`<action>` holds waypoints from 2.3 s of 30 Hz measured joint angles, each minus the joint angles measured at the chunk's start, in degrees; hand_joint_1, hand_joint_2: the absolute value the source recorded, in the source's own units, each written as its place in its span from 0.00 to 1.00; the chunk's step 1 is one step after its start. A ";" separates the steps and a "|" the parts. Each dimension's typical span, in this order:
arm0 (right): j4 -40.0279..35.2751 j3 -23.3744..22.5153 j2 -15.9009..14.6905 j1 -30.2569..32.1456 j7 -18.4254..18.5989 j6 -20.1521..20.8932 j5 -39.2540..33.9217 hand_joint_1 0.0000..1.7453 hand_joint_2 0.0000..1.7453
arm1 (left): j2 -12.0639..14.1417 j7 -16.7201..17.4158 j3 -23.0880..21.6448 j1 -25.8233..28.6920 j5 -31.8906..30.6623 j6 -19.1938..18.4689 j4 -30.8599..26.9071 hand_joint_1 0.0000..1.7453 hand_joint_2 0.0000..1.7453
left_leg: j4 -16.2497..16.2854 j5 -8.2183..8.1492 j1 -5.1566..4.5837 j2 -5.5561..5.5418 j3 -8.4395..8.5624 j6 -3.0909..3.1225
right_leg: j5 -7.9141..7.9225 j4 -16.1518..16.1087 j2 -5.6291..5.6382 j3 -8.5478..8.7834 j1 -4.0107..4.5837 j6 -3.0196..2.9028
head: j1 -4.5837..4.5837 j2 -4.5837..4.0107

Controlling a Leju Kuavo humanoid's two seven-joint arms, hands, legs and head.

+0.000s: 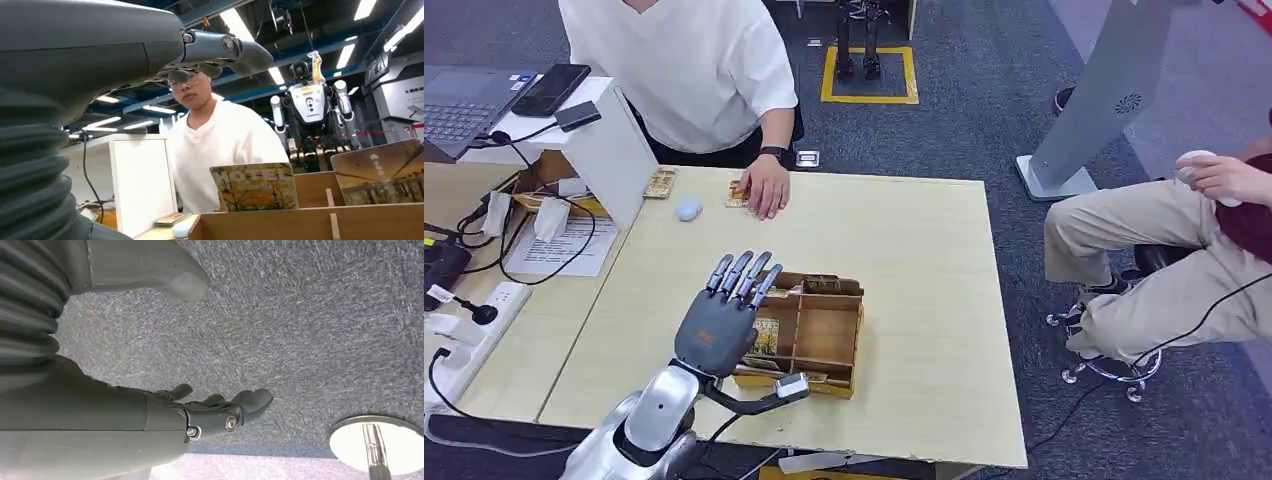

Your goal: Pass the card to the sensor for recognition and then transmit it.

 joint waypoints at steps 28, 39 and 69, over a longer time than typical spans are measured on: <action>0.00 0.31 0.07 -0.02 1.16 0.00 -0.85 0.00 1.00 | -6.36 1.01 0.00 -1.68 1.49 -5.27 6.38 0.00 1.00 | 0.00 0.00 -0.01 -0.02 0.00 0.00 | 0.00 0.00 -0.02 0.03 0.00 0.00 | 0.00 -0.02; 0.00 0.37 0.07 -0.02 1.24 0.00 -0.85 0.00 1.00 | -6.43 1.01 0.00 -1.71 1.49 -5.27 6.49 0.00 1.00 | 0.00 0.00 -0.01 -0.02 0.00 0.00 | 0.00 0.00 -0.02 0.03 0.00 0.00 | -0.02 -0.02; -0.02 2.08 0.33 -1.06 2.71 0.00 -0.33 0.00 1.00 | -12.09 6.60 0.90 -2.03 -0.20 0.61 7.93 0.00 1.00 | 0.00 0.00 -0.01 -0.03 -0.02 0.00 | 0.00 0.00 -0.04 0.03 0.00 0.01 | -0.02 -0.02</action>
